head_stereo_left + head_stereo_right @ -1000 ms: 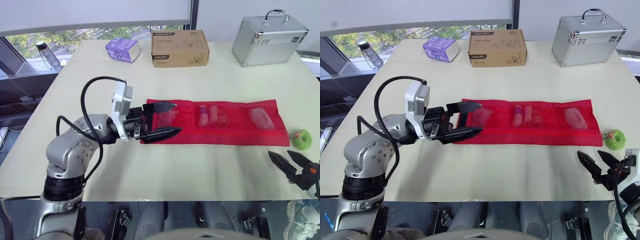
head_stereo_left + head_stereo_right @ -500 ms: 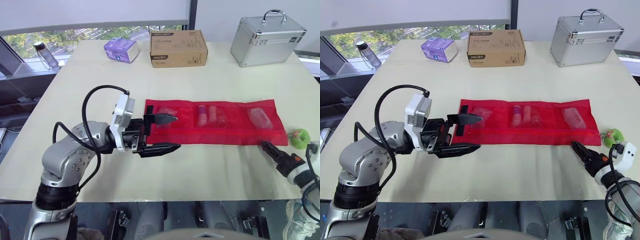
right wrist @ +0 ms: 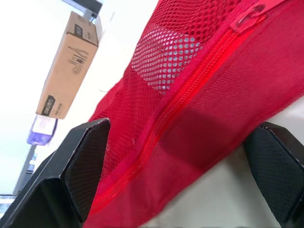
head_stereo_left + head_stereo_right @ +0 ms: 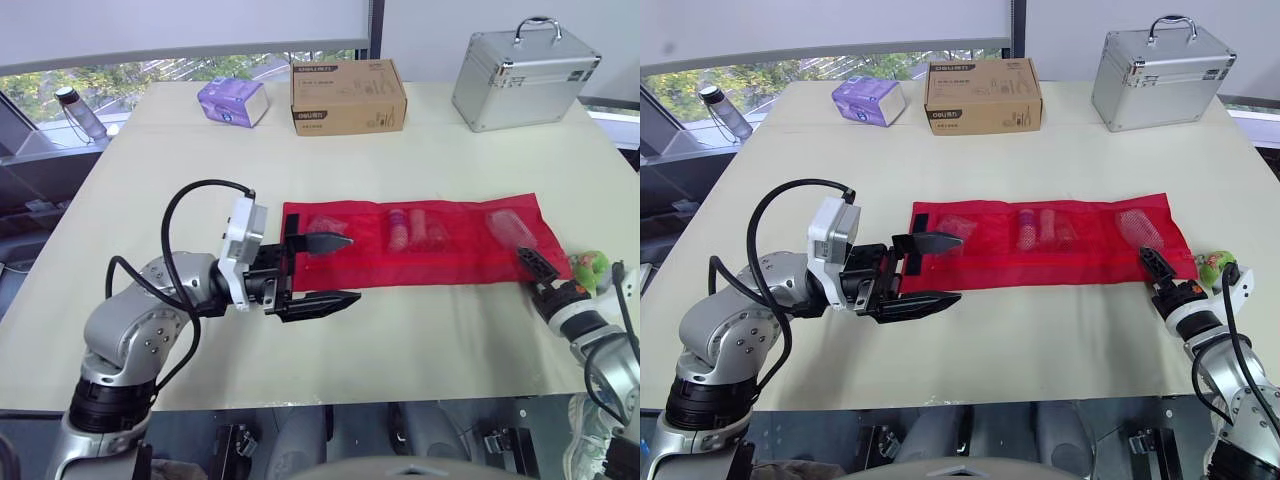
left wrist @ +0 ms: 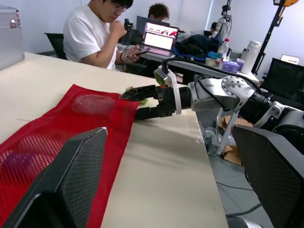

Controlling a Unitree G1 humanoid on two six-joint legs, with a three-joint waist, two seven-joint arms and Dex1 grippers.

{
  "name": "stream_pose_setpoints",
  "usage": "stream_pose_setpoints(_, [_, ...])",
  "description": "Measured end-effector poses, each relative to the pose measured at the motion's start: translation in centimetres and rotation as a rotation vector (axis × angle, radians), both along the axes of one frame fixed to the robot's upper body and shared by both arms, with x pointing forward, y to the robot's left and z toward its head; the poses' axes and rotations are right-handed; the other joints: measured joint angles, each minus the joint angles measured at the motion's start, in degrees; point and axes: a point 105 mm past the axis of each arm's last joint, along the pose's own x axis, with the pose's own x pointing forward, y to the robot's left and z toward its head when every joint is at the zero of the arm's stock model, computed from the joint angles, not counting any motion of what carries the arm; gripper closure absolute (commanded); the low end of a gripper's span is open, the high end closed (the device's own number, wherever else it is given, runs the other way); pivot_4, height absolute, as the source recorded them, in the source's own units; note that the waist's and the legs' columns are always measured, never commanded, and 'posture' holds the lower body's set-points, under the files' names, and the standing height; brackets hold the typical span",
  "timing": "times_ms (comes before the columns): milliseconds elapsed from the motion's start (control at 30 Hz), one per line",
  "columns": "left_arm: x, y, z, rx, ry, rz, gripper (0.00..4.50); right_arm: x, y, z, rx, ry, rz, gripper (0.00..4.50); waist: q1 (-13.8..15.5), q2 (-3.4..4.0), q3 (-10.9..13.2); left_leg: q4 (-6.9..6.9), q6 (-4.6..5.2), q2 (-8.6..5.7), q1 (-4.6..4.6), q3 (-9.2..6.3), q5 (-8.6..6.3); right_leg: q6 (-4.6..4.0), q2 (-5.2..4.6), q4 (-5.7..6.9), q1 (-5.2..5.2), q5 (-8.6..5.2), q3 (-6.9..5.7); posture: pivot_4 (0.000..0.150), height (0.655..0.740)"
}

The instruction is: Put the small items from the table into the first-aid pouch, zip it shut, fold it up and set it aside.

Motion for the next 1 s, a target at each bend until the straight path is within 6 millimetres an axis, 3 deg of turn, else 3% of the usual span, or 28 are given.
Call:
stream_pose_setpoints(33, [-0.1, 0.1, -0.1, -0.003, -0.002, 0.0, 0.05, 0.1, 0.1, 0.0, 0.008, -0.004, 0.0, 0.0, 0.0, 0.02, 0.0, 0.0, 0.0, 0.0, 0.01, 0.02, 0.0, 0.0, 0.0, 0.0, 0.0, 0.0, 0.02, 0.15, 0.74])
stream_pose_setpoints(367, [-0.3, 0.4, -0.6, -0.004, 0.005, 0.005, 0.0, 0.5, 0.8, -0.3, 0.024, -0.012, 0.013, 4.39, 0.0, 0.19, 0.1, -0.02, 0.0, -0.01, -0.01, 0.05, 0.0, 0.0, -0.01, -0.01, -0.03, -0.01, 0.05, 0.15, 0.74])
stream_pose_setpoints(467, [-0.3, 0.5, -0.5, -0.003, 0.002, 0.009, 0.0, 0.3, 0.7, 0.3, -0.05, -0.046, 0.014, 4.46, 0.1, 0.2, 0.1, -0.02, 0.0, -0.02, -0.02, 0.05, 0.0, 0.01, -0.01, -0.03, -0.03, -0.01, 0.04, 0.15, 0.74])
stream_pose_setpoints(600, [0.1, 0.5, -0.1, 0.005, -0.009, 0.032, 0.0, -0.3, 0.7, 0.5, -0.306, -0.072, 0.072, 4.46, 0.3, 0.24, 0.1, -0.02, 0.0, -0.04, -0.03, 0.05, 0.0, 0.02, -0.02, -0.05, -0.03, -0.01, 0.04, 0.15, 0.74])
stream_pose_setpoints(767, [0.5, 0.5, 0.1, 0.009, -0.013, 0.055, 0.0, -0.7, 1.9, 2.8, -0.591, -0.217, 0.163, 4.46, 0.1, 0.3, 0.1, -0.02, 0.0, -0.03, -0.03, 0.04, 0.0, 0.03, -0.01, -0.05, -0.05, -0.01, 0.04, 0.15, 0.74])
stream_pose_setpoints(900, [0.9, 0.4, 0.5, 0.009, -0.023, 0.079, 0.0, -1.2, 4.7, 5.5, -0.995, -0.399, 0.353, 4.46, 0.1, 0.29, 0.1, -0.02, 0.0, -0.02, -0.01, 0.02, 0.0, 0.12, -0.01, -0.06, -0.04, -0.06, 0.01, 0.15, 0.74])
stream_pose_setpoints(1000, [1.1, 0.4, 0.4, 0.012, -0.014, 0.095, 0.0, -1.3, 7.2, 4.4, -1.141, -0.446, 0.497, 4.46, 0.1, 0.28, 0.1, -0.01, 0.0, -0.03, -0.02, 0.02, 0.0, 0.05, -0.01, -0.06, -0.04, -0.02, 0.01, 0.15, 0.74])
